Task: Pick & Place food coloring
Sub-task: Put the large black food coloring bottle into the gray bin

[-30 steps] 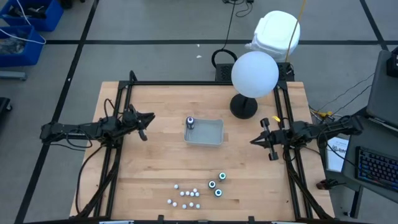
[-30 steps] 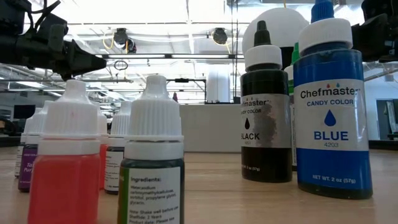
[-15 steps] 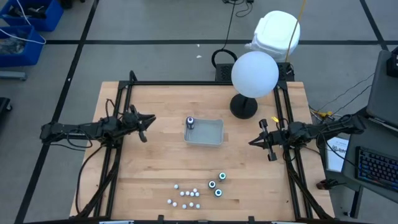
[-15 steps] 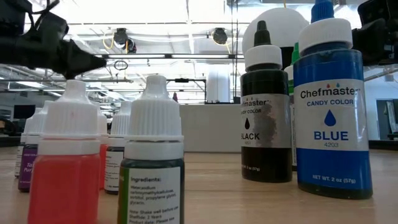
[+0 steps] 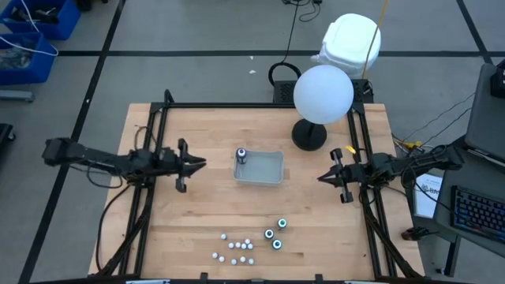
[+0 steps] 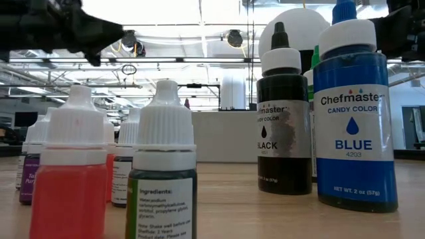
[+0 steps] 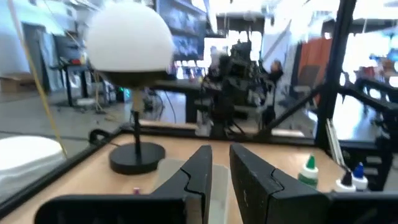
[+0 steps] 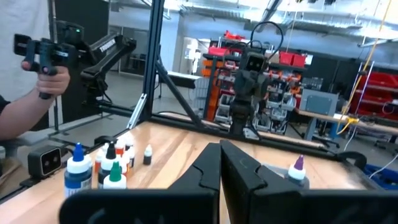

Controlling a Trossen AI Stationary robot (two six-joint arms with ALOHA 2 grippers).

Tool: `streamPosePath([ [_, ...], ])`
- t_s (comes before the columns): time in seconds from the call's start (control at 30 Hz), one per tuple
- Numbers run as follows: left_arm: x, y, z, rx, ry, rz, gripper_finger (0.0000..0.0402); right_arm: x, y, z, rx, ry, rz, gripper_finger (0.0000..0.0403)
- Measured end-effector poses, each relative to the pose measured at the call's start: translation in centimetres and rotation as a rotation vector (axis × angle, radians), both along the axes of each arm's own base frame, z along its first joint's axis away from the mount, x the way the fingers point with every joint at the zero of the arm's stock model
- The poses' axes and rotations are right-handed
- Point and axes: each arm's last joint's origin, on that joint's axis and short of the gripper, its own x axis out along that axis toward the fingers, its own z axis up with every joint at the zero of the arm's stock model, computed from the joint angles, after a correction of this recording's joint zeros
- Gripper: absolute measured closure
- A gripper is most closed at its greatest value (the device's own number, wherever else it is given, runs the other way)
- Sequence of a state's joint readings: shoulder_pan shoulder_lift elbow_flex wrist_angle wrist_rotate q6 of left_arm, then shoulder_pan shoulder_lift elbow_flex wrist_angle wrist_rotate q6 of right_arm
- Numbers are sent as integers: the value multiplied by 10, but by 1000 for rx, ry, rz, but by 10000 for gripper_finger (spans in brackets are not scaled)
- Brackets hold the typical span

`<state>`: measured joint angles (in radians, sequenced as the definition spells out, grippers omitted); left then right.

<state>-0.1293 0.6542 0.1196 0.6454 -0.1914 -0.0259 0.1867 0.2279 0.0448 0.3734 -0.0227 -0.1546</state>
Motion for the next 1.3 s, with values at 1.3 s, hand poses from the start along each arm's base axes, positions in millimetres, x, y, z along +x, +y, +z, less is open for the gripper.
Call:
streamPosePath([
  [1.3, 212, -133, 37, 190, 457, -324, 339, -1, -2, 8, -7, -89, -58, 403],
])
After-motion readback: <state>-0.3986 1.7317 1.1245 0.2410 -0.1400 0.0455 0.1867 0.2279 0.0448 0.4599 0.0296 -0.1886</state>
